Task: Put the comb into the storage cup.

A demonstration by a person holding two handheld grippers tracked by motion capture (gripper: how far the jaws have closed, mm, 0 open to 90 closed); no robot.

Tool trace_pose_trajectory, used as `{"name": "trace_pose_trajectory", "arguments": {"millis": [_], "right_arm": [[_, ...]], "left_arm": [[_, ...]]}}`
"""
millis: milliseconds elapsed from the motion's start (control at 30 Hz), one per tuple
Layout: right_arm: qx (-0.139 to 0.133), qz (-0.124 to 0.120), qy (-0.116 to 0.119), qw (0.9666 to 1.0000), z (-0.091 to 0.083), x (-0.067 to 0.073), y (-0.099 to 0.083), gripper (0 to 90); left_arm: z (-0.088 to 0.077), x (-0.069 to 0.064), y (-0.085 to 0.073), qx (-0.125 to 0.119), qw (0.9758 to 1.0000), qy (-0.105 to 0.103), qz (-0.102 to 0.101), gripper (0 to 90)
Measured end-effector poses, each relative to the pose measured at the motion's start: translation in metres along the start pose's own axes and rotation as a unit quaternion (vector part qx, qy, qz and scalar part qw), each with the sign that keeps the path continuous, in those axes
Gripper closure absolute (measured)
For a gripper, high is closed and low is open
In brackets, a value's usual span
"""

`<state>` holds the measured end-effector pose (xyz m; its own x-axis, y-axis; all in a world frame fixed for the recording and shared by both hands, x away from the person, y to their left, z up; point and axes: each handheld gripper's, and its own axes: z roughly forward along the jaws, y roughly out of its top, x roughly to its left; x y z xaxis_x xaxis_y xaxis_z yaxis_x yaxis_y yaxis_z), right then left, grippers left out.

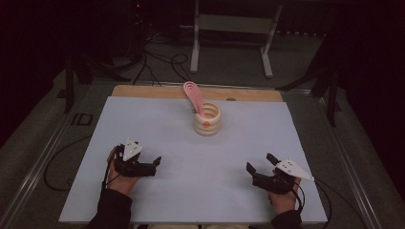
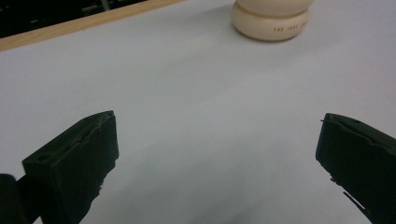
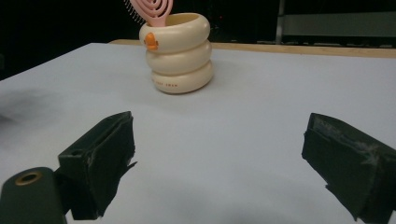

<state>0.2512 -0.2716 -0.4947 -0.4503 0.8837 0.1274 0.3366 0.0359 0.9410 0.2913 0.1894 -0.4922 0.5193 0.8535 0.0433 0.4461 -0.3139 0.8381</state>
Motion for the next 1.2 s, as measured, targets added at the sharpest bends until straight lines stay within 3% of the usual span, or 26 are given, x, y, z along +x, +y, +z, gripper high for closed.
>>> {"name": "trace_pose_trajectory", "arguments": {"millis": [533,900,1200], "right_arm": [[-0.004,0.0,-0.002,1.0,-0.002,-0.002,0.001,9.1],[-0.006,-0.006,-0.001,1.0,-0.002,-0.001,0.002,9.1],[-0.006,-0.016,-0.003,0.9999,-0.004,-0.001,0.002,9.1]], "left_arm": [[-0.016,0.007,-0.022,-0.003,0.9999,0.005,-0.01,0.3],[-0.02,0.009,-0.027,-0.007,0.9999,0.002,-0.013,0.3],[-0.032,0.016,-0.034,-0.023,0.9993,0.011,-0.028,0.3]]}}
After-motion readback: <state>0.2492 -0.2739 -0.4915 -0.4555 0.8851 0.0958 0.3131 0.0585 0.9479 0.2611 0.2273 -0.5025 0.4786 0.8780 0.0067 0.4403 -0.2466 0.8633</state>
